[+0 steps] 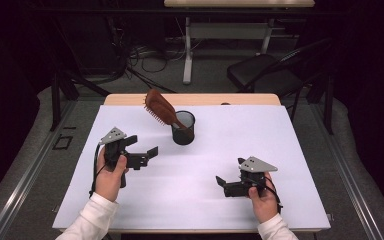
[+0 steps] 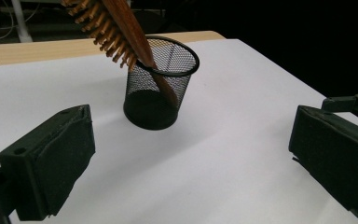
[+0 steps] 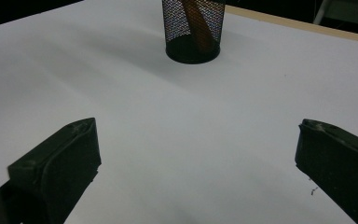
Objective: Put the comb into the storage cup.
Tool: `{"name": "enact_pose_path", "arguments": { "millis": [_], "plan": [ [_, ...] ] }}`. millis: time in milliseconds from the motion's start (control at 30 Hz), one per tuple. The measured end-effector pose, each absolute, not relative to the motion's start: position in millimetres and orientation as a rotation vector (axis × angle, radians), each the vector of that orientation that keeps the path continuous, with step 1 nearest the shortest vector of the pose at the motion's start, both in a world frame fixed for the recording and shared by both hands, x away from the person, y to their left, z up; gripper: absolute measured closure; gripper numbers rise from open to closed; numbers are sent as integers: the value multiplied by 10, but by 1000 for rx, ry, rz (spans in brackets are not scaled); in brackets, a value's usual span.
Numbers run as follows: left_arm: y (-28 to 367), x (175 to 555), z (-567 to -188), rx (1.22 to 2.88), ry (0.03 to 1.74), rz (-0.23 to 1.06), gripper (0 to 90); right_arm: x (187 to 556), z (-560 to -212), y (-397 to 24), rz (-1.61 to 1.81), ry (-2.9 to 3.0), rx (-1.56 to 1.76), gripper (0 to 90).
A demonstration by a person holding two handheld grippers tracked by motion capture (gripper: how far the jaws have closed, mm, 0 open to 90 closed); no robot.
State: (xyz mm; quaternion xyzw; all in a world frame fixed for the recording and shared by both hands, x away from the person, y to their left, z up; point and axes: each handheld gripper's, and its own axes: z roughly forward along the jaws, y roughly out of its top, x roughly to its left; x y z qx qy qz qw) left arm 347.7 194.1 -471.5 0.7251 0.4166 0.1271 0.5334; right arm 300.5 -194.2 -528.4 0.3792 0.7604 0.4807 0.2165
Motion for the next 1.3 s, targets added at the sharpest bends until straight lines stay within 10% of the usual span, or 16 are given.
{"name": "enact_pose_path", "arguments": {
  "millis": [1300],
  "plan": [
    [2068,3136,-5228,1728,940,330,5,3011,-5312,-1970,1322,2109,1048,0]
  ]
}}
